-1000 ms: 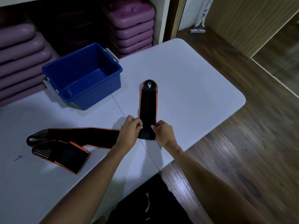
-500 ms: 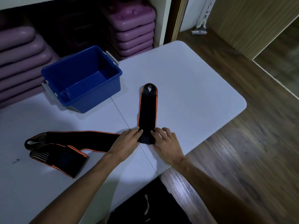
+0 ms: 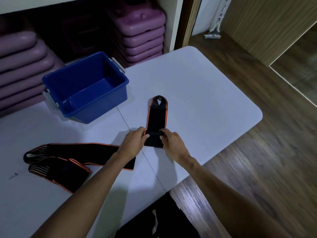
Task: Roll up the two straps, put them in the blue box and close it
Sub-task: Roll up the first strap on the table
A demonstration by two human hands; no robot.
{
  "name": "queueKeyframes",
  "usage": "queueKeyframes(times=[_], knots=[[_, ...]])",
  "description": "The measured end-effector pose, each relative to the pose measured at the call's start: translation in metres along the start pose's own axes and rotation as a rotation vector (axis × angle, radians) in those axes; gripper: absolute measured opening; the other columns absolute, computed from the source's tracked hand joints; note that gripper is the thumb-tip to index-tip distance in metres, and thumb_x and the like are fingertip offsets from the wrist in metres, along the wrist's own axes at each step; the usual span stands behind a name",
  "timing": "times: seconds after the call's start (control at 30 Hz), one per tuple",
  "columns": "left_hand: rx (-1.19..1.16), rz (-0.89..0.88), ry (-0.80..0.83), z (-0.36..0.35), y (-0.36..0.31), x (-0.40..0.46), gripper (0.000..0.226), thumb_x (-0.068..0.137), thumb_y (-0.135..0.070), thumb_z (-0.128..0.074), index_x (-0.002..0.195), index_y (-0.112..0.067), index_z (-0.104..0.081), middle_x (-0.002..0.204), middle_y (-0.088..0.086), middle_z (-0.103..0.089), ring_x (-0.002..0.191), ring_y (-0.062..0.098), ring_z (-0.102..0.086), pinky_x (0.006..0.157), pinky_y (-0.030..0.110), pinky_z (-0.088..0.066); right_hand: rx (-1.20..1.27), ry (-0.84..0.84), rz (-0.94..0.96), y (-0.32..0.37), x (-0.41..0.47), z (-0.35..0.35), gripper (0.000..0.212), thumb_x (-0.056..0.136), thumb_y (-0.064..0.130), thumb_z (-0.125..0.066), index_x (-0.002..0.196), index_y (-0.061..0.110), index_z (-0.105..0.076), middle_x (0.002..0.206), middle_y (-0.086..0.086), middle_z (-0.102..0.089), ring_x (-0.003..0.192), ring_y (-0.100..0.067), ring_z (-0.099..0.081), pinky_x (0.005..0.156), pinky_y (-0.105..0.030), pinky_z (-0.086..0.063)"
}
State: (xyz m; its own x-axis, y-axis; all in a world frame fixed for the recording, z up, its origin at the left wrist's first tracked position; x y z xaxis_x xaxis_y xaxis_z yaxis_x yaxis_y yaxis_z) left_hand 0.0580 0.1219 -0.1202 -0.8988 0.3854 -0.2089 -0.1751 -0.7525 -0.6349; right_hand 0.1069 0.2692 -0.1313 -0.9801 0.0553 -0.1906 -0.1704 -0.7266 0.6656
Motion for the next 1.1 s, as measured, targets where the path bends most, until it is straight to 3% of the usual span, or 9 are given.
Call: queueKeyframes(times=[0.17, 0.3, 0.43, 0.5, 0.6, 0.77, 0.9, 1.03, 1.1], knots=[[0.197, -0.022, -0.122, 0.006, -0.008, 0.004, 0.027, 0.093, -0.031, -0.054, 0.115, -0.017, -0.048, 0.07, 0.007, -0.062, 0.072, 0.027, -0.058, 0.059, 0.038, -0.048, 0.099, -0.102, -0.094, -0.006, 0.006, 0.003, 0.033, 0.098, 0.019, -0.048, 0.131, 0.018, -0.05, 0.117, -0.005, -0.052, 0.106, -0.025, -0.054, 0.089, -0.037, -0.05], [0.238, -0.196, -0.194, 0.004, -0.02, 0.0, 0.018, 0.09, -0.017, -0.06, 0.109, -0.015, -0.06, 0.099, 0.004, -0.06, 0.09, 0.023, -0.056, 0.069, 0.038, -0.053, -0.054, -0.172, 0.042, 0.006, 0.001, 0.012, 0.025, 0.096, 0.017, -0.052, 0.12, 0.016, -0.057, 0.117, -0.004, -0.054, 0.102, -0.026, -0.054, 0.082, -0.035, -0.05], [0.145, -0.308, -0.056, -0.003, -0.012, -0.006, 0.039, 0.091, -0.029, -0.06, 0.127, -0.017, -0.057, 0.128, 0.0, -0.054, 0.116, 0.017, -0.048, 0.094, 0.032, -0.046, -0.431, -0.122, 0.19, 0.002, -0.014, 0.002, 0.058, 0.091, 0.054, -0.052, 0.133, 0.013, -0.051, 0.131, -0.007, -0.054, 0.105, -0.029, -0.051, 0.077, -0.041, -0.051], [0.177, -0.344, 0.077, -0.009, -0.006, -0.009, 0.058, 0.085, -0.035, -0.066, 0.137, -0.018, -0.047, 0.139, -0.001, -0.047, 0.125, 0.017, -0.042, 0.1, 0.032, -0.041, -0.502, -0.096, 0.222, -0.002, -0.017, -0.003, 0.063, 0.09, 0.054, -0.052, 0.137, 0.012, -0.047, 0.133, -0.006, -0.053, 0.105, -0.029, -0.052, 0.075, -0.042, -0.052], [0.229, -0.388, 0.066, -0.006, -0.006, -0.008, 0.054, 0.086, -0.023, -0.066, 0.137, -0.018, -0.048, 0.133, 0.001, -0.053, 0.118, 0.02, -0.049, 0.096, 0.036, -0.044, -0.498, -0.112, 0.245, -0.002, -0.014, -0.001, 0.052, 0.092, 0.04, -0.056, 0.135, 0.012, -0.05, 0.127, -0.005, -0.059, 0.103, -0.029, -0.055, 0.072, -0.044, -0.054], [0.145, -0.313, 0.096, 0.0, -0.012, 0.004, 0.04, 0.092, -0.03, -0.055, 0.131, -0.02, -0.051, 0.107, -0.004, -0.06, 0.1, 0.014, -0.051, 0.086, 0.027, -0.041, -0.299, -0.043, 0.233, -0.006, -0.006, 0.008, 0.042, 0.097, 0.042, -0.046, 0.128, 0.015, -0.054, 0.119, 0.001, -0.061, 0.104, -0.022, -0.049, 0.083, -0.037, -0.048], [0.024, -0.134, 0.177, 0.002, -0.007, 0.023, 0.033, 0.091, -0.035, -0.052, 0.122, -0.022, -0.054, 0.095, -0.003, -0.064, 0.087, 0.012, -0.058, 0.081, 0.034, -0.05, -0.131, 0.028, 0.138, -0.013, 0.013, 0.015, 0.034, 0.098, 0.047, -0.039, 0.097, 0.019, -0.058, 0.094, 0.002, -0.06, 0.093, -0.02, -0.045, 0.082, -0.034, -0.044], [0.015, 0.023, 0.173, -0.003, 0.003, 0.042, 0.032, 0.092, -0.038, -0.049, 0.118, -0.018, -0.054, 0.081, 0.005, -0.066, 0.078, 0.023, -0.061, 0.075, 0.04, -0.051, -0.105, 0.024, -0.064, -0.034, 0.035, 0.013, 0.04, 0.092, 0.06, -0.036, 0.065, 0.033, -0.049, 0.079, 0.006, -0.055, 0.096, -0.024, -0.048, 0.078, -0.027, -0.031], [0.072, 0.036, 0.122, -0.004, 0.002, 0.045, 0.031, 0.093, -0.039, -0.048, 0.117, -0.019, -0.05, 0.074, 0.003, -0.061, 0.072, 0.024, -0.058, 0.067, 0.038, -0.049, -0.109, -0.048, -0.111, -0.038, 0.04, 0.017, 0.033, 0.089, 0.06, -0.044, 0.077, 0.032, -0.057, 0.09, 0.007, -0.056, 0.099, -0.022, -0.047, 0.079, -0.026, -0.03]])
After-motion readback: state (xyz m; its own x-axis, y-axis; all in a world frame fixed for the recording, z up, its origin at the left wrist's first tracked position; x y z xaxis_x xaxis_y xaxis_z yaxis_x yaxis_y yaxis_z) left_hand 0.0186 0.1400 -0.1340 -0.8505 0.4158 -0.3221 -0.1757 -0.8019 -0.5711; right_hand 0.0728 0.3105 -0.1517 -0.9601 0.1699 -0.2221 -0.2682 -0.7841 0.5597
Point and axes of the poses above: each hand's wrist, its own x-axis towards the middle knuckle, its own z-axis out of the back of the hand, y = z × x, the point moved 9 cm from there along x, towards the middle knuckle
